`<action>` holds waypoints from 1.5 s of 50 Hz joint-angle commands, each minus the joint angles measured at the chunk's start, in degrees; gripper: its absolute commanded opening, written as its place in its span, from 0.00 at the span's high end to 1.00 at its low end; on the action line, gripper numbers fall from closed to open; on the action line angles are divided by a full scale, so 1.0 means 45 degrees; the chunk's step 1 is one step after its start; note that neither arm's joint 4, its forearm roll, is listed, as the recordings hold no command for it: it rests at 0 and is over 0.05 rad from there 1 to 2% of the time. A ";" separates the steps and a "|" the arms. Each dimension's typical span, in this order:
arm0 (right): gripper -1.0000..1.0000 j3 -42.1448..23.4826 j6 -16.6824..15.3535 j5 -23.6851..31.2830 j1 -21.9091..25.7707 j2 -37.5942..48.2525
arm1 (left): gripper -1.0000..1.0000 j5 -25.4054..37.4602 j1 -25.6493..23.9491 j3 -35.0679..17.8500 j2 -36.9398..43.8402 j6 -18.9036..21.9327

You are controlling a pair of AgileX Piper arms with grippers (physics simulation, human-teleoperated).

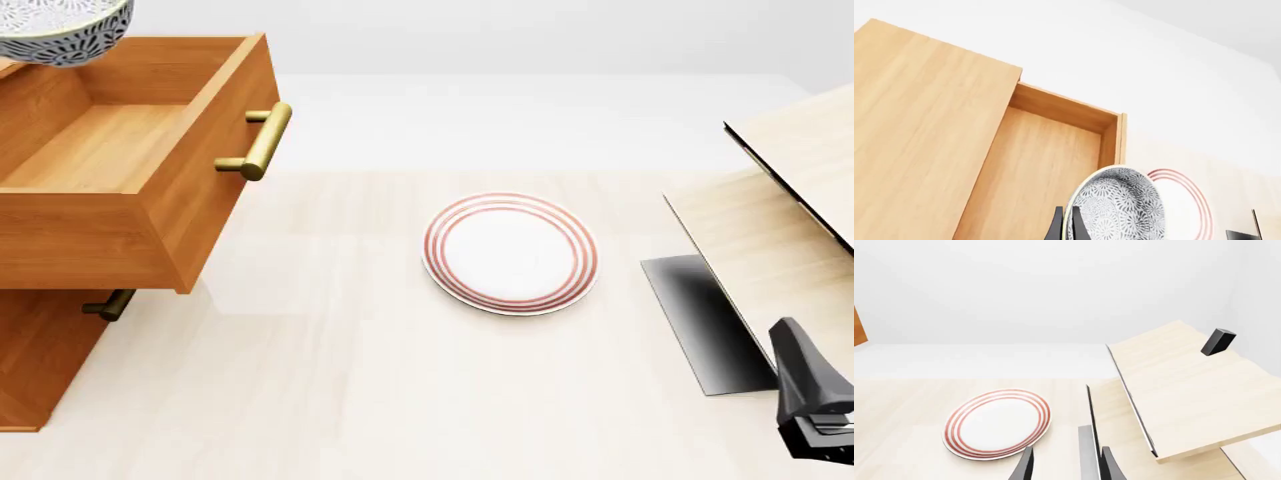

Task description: Open the top drawer of the cabinet and put the bowl in it.

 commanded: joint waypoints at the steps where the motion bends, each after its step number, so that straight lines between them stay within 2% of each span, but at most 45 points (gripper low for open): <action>1: 0.00 0.0041 0.0001 -0.0025 0.0000 -0.0010 | 1.00 -0.0449 0.0238 0.0588 -0.0104 -0.0222; 23: 0.00 0.0065 0.0001 -0.0054 -0.0001 -0.0004 | 1.00 -0.1490 0.0500 0.1471 0.0249 -0.0737; 32: 0.00 0.0065 -0.0002 -0.0067 0.0001 0.0007 | 1.00 -0.1773 0.0649 0.2023 -0.0098 -0.1259; 34: 0.00 0.0065 0.0002 -0.0066 0.0001 0.0007 | 1.00 -0.1777 0.0805 0.2099 -0.0038 -0.1100; 44: 0.00 0.0065 -0.0001 -0.0066 0.0000 0.0007 | 1.00 -0.2198 0.0880 0.2713 -0.0189 -0.1404; 70: 0.00 0.0065 0.0004 -0.0069 0.0003 0.0006 | 1.00 -0.3137 0.1282 0.3007 0.0629 -0.1712; 72: 0.00 0.0065 0.0003 -0.0065 0.0000 0.0008 | 1.00 -0.2963 0.1976 0.2814 0.0972 -0.1155; 75: 0.00 0.0065 0.0000 -0.0065 0.0000 0.0008 | 1.00 -0.3193 0.1626 0.2970 0.0958 -0.1469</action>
